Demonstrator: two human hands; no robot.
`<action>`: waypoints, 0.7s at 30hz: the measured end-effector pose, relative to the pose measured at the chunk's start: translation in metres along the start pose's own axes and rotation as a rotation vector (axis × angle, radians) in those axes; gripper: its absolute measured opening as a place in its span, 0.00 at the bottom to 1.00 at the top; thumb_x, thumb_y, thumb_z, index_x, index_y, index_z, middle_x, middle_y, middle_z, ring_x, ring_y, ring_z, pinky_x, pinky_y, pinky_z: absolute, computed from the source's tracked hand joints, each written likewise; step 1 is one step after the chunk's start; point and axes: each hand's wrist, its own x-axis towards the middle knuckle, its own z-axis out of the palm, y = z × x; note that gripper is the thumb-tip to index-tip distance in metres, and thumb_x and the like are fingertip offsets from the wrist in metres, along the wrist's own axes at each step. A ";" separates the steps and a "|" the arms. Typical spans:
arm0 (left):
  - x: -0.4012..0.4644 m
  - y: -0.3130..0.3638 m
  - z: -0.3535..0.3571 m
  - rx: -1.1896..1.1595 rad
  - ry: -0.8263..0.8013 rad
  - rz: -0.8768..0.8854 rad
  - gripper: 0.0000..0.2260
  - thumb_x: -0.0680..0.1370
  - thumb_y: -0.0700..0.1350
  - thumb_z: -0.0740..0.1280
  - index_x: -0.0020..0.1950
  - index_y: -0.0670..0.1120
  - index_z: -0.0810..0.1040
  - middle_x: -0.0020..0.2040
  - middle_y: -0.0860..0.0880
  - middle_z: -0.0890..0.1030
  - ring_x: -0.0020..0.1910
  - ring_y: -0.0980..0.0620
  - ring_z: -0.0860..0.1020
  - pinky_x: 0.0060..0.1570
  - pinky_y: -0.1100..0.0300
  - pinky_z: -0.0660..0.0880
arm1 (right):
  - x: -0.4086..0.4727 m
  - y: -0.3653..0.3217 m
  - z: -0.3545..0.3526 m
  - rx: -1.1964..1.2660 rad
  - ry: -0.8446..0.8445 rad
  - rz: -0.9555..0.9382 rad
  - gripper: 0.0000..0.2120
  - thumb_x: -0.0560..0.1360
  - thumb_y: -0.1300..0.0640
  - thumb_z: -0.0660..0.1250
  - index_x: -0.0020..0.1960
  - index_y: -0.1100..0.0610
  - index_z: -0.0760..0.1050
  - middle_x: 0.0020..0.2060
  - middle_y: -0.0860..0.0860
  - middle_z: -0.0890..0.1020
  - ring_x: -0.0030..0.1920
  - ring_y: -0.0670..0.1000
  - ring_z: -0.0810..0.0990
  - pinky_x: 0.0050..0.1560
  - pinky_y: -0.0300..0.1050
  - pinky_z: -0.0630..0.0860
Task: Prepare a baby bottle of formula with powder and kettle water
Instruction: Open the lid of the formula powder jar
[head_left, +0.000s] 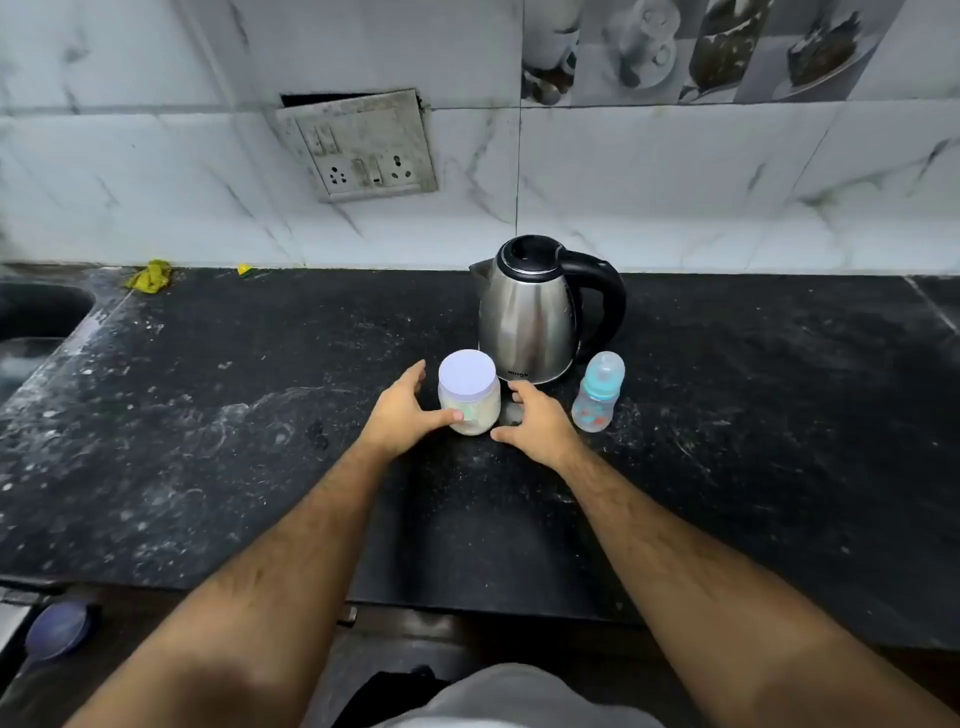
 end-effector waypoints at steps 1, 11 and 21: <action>0.005 0.001 -0.002 -0.012 -0.017 0.008 0.48 0.68 0.48 0.81 0.80 0.45 0.56 0.78 0.43 0.65 0.75 0.46 0.66 0.73 0.53 0.64 | 0.004 -0.002 0.002 0.020 -0.008 0.000 0.40 0.67 0.56 0.79 0.75 0.55 0.65 0.69 0.55 0.75 0.68 0.54 0.74 0.68 0.48 0.71; 0.036 0.005 -0.003 0.018 -0.141 0.109 0.45 0.65 0.47 0.82 0.77 0.48 0.64 0.72 0.50 0.72 0.69 0.51 0.70 0.71 0.53 0.68 | 0.016 -0.012 0.016 0.148 -0.007 0.033 0.40 0.64 0.52 0.81 0.71 0.55 0.68 0.64 0.50 0.78 0.62 0.51 0.78 0.62 0.49 0.76; 0.041 0.004 -0.013 -0.067 -0.138 0.177 0.31 0.63 0.50 0.83 0.63 0.52 0.77 0.58 0.56 0.81 0.57 0.56 0.79 0.58 0.56 0.78 | 0.011 -0.005 0.019 0.327 -0.015 0.018 0.37 0.61 0.53 0.82 0.67 0.51 0.72 0.59 0.47 0.82 0.59 0.47 0.81 0.65 0.52 0.76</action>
